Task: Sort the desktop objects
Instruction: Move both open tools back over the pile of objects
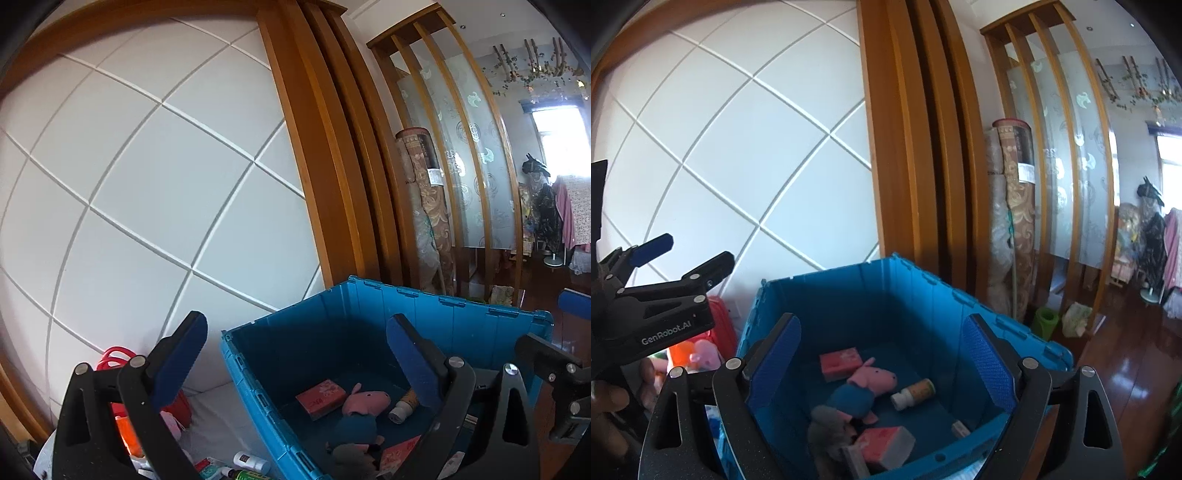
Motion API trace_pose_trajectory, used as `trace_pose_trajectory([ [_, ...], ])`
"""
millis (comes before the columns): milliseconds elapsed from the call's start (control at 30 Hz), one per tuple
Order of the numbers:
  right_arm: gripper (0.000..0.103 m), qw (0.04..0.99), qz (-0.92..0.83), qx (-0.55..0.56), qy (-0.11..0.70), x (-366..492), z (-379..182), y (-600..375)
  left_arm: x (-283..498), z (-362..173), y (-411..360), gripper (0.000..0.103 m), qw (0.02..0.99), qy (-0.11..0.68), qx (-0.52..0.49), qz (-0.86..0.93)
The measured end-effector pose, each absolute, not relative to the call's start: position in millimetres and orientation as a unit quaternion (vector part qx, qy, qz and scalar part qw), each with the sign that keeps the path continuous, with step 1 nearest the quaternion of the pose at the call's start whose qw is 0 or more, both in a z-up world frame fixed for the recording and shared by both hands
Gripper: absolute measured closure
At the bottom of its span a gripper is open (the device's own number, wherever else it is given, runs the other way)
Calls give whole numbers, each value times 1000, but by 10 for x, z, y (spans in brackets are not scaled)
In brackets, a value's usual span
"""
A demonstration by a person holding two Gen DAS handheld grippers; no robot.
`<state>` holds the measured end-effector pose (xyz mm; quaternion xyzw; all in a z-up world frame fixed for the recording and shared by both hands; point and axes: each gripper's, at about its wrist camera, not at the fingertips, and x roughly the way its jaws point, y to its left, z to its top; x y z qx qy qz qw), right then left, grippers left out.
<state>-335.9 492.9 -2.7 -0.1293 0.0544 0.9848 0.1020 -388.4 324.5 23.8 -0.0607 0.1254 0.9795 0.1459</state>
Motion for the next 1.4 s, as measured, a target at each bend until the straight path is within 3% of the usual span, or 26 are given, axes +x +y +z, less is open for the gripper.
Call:
trace_pose_trajectory([
  [667,9,93,984,-143,56,-2490,-197,3413,-2800,-274,1583,4,146,128,-93,977],
  [1033,7,26,981,-190,39,-2437,-529,2325,-2427,-844,522,4,87,111,-147,979],
  [1400,5,-57,969,-241,25,-2669,-978,1983,-2200,-1594,-197,4,-9,87,-222,971],
])
